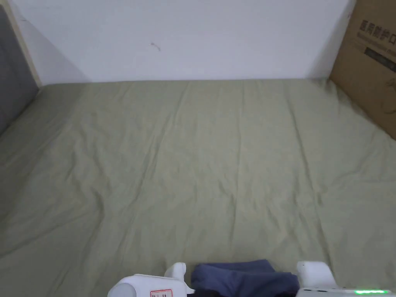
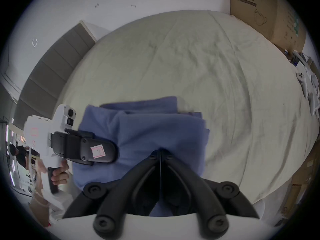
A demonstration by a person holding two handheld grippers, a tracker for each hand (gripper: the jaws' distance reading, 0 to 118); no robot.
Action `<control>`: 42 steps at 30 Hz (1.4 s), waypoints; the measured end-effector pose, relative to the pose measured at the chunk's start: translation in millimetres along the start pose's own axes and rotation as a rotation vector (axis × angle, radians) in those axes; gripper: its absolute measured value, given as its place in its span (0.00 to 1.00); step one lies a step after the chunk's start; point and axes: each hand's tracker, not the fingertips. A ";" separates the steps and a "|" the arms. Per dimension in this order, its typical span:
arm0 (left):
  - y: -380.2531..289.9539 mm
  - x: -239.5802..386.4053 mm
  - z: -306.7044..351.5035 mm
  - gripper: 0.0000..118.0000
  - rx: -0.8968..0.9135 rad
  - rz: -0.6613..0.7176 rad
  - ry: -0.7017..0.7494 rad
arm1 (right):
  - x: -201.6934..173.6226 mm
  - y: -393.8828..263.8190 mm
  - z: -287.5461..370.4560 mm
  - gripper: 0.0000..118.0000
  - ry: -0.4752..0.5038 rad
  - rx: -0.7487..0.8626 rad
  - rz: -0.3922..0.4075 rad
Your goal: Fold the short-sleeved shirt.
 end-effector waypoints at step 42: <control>-77.7 121.5 315.9 0.00 0.776 -0.185 0.859 | -48.1 4.9 96.7 0.01 0.096 0.287 0.090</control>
